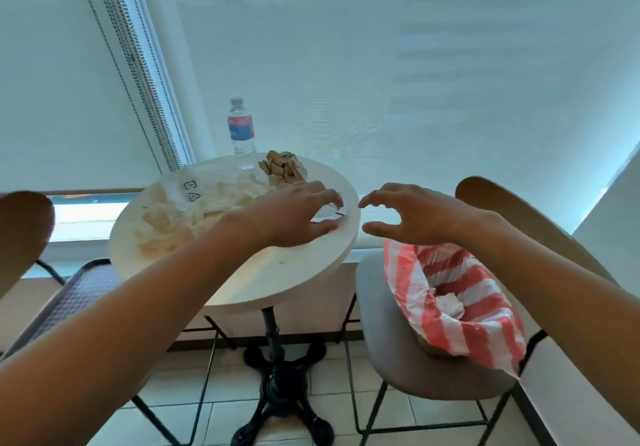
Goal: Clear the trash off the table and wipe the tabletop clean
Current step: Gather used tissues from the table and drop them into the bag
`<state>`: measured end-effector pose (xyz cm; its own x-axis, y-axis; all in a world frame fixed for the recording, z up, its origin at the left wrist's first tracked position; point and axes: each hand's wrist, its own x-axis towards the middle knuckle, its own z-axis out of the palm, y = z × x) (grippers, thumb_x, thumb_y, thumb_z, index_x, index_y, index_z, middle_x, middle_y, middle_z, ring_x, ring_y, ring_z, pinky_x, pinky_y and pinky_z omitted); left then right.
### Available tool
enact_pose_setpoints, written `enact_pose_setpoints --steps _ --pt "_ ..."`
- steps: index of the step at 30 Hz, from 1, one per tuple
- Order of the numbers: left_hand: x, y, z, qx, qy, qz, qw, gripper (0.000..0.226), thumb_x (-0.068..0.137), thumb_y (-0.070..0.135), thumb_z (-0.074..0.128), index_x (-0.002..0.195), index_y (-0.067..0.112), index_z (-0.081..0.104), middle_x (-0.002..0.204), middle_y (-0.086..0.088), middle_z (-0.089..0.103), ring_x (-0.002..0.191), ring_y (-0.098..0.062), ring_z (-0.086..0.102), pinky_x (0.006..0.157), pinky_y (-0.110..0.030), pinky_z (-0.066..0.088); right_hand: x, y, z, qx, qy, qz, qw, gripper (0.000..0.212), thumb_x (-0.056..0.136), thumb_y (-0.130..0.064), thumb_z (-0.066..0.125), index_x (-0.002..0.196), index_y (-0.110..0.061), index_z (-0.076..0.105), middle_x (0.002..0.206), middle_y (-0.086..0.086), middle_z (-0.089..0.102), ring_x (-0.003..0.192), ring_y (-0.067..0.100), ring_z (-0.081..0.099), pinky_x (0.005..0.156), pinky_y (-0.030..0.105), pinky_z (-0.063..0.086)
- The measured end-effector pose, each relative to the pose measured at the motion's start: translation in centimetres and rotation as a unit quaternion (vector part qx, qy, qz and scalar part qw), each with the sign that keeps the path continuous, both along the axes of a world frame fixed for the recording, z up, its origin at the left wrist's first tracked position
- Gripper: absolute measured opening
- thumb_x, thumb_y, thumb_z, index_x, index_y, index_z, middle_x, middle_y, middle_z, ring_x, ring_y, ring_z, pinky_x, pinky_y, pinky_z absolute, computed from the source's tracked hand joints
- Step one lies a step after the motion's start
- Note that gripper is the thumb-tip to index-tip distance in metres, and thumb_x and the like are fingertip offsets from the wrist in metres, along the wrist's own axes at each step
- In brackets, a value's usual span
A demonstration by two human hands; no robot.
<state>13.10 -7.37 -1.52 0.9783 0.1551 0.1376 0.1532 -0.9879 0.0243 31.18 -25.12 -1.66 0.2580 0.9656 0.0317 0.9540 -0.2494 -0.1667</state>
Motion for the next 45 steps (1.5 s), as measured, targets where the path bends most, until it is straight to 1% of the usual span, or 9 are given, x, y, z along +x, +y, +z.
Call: enact_pose_setpoints --steps 5,9,13,17,23,30,35,40,45 --pt "-5.3 4.4 -0.2 0.005 -0.029 0.007 1.0 0.044 0.096 0.055 0.049 0.135 0.035 0.05 0.14 0.006 0.052 0.126 -0.016 0.049 0.105 -0.037 0.038 -4.2 4.8 -0.1 0.008 0.001 0.02 1.0 0.06 0.085 -0.076 0.049 0.136 -0.046 0.05 0.139 -0.01 0.055 0.118 0.014 0.058 0.097 0.044 0.051" --pt "-8.7 8.5 -0.3 -0.007 -0.034 0.01 0.999 0.044 0.095 0.055 0.05 0.134 0.035 0.05 0.142 0.005 0.051 0.128 -0.018 0.049 0.106 -0.039 0.038 -7.1 8.2 -0.5 0.015 0.01 0.029 0.999 0.067 0.079 -0.083 0.042 0.135 -0.048 0.049 0.136 -0.011 0.056 0.117 0.014 0.058 0.095 0.045 0.052" --pt "-11.5 12.2 -0.7 -0.009 -0.023 0.024 0.999 0.05 0.093 0.059 0.05 0.138 0.037 0.046 0.146 0.007 0.046 0.132 -0.017 0.046 0.11 -0.04 0.037 -9.3 11.2 -0.8 0.01 0.002 0.034 0.999 0.057 0.086 -0.071 0.054 0.137 -0.045 0.05 0.138 -0.008 0.055 0.118 0.016 0.058 0.095 0.045 0.052" --pt "-13.1 14.5 -1.4 -0.009 -0.009 0.029 0.999 0.054 0.09 0.063 0.053 0.139 0.04 0.044 0.149 0.007 0.043 0.136 -0.018 0.042 0.112 -0.039 0.032 -11.0 13.4 -1.4 0.004 0.002 0.026 1.0 0.067 0.079 -0.076 0.051 0.138 -0.045 0.047 0.137 -0.007 0.055 0.115 0.018 0.059 0.095 0.047 0.052" --pt "-13.8 16.2 -2.6 -0.007 -0.004 0.025 1.0 0.062 0.085 0.071 0.052 0.139 0.042 0.042 0.147 0.01 0.042 0.136 -0.015 0.041 0.111 -0.039 0.032 -12.2 15.3 -2.1 -0.002 -0.005 0.028 1.0 0.059 0.087 -0.061 0.064 0.141 -0.045 0.044 0.138 -0.007 0.053 0.117 0.017 0.057 0.097 0.045 0.051" --pt "-14.7 17.1 -3.7 -0.02 0.001 0.049 0.999 0.068 0.082 0.075 0.051 0.14 0.04 0.041 0.146 0.009 0.043 0.136 -0.018 0.042 0.113 -0.04 0.03 -12.7 17.3 -2.3 -0.021 -0.018 0.061 0.998 0.076 0.082 -0.069 0.065 0.147 -0.043 0.034 0.147 -0.006 0.045 0.127 0.019 0.051 0.098 0.043 0.05" --pt "-15.3 17.2 -4.5 -0.035 0.031 0.073 0.996 0.063 0.084 0.072 0.051 0.14 0.044 0.041 0.148 0.01 0.039 0.139 -0.019 0.036 0.113 -0.042 0.028 -13.4 18.1 -2.7 -0.028 -0.067 0.093 0.993 0.078 0.085 -0.072 0.059 0.151 -0.046 0.028 0.146 -0.003 0.045 0.123 0.021 0.053 0.093 0.041 0.052" --pt "-15.4 17.5 -5.1 -0.041 0.031 0.062 0.997 0.055 0.086 0.07 0.046 0.136 0.047 0.045 0.143 0.01 0.043 0.134 -0.019 0.042 0.112 -0.043 0.035 -13.0 18.5 -3.0 -0.034 -0.08 0.113 0.99 0.077 0.084 -0.076 0.055 0.149 -0.049 0.027 0.137 -0.003 0.051 0.116 0.02 0.057 0.09 0.042 0.053" --pt "-15.4 17.8 -4.8 -0.04 0.028 0.063 0.997 0.052 0.086 0.069 0.041 0.131 0.046 0.05 0.141 0.011 0.047 0.133 -0.018 0.045 0.11 -0.046 0.037 -12.2 18.1 -2.5 -0.073 -0.05 0.122 0.989 0.072 0.088 -0.079 0.043 0.151 -0.054 0.018 0.136 -0.005 0.054 0.12 0.018 0.055 0.102 0.04 0.043"
